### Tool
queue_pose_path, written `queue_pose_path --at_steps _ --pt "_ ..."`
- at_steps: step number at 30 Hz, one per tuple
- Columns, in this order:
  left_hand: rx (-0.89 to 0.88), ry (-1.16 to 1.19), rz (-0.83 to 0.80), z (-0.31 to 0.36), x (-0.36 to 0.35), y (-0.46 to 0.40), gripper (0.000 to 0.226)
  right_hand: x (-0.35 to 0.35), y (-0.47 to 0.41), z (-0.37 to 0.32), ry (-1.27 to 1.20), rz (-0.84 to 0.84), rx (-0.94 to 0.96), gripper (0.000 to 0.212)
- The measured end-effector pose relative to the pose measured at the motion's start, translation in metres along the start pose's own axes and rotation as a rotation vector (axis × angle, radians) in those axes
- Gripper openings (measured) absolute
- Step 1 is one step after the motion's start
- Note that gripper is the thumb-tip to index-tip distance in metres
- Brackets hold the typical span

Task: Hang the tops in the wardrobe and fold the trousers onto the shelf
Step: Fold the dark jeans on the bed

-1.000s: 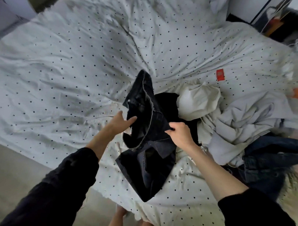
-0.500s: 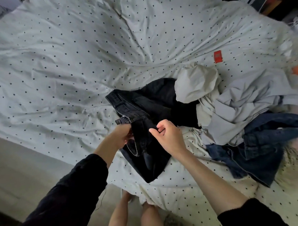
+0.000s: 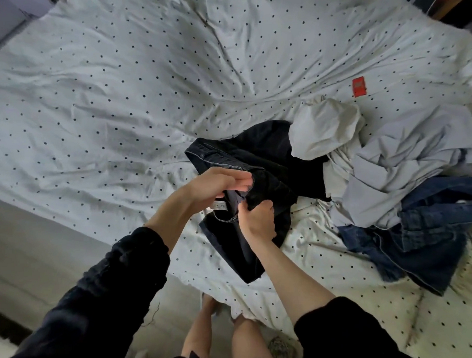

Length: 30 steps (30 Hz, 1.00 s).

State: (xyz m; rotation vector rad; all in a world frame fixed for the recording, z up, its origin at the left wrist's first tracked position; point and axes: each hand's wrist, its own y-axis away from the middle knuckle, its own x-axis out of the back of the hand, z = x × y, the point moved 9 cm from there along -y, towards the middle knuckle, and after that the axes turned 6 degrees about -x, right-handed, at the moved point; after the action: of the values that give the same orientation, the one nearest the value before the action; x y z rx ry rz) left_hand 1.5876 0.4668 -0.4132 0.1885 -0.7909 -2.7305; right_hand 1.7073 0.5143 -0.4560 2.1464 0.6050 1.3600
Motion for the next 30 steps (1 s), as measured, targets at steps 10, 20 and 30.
queue_pose_path --at_steps 10,20,30 --pt "-0.082 -0.309 0.489 -0.013 0.084 -0.003 0.047 0.076 -0.023 -0.051 0.004 0.111 0.242 0.013" --pt "0.090 -0.973 0.318 -0.011 0.094 -0.060 0.084 0.169 -0.032 -0.057 -0.449 0.074 0.276 0.024" --pt "-0.091 -0.694 0.578 0.035 0.100 -0.071 0.037 0.196 -0.066 -0.036 -0.148 0.225 0.245 0.029"
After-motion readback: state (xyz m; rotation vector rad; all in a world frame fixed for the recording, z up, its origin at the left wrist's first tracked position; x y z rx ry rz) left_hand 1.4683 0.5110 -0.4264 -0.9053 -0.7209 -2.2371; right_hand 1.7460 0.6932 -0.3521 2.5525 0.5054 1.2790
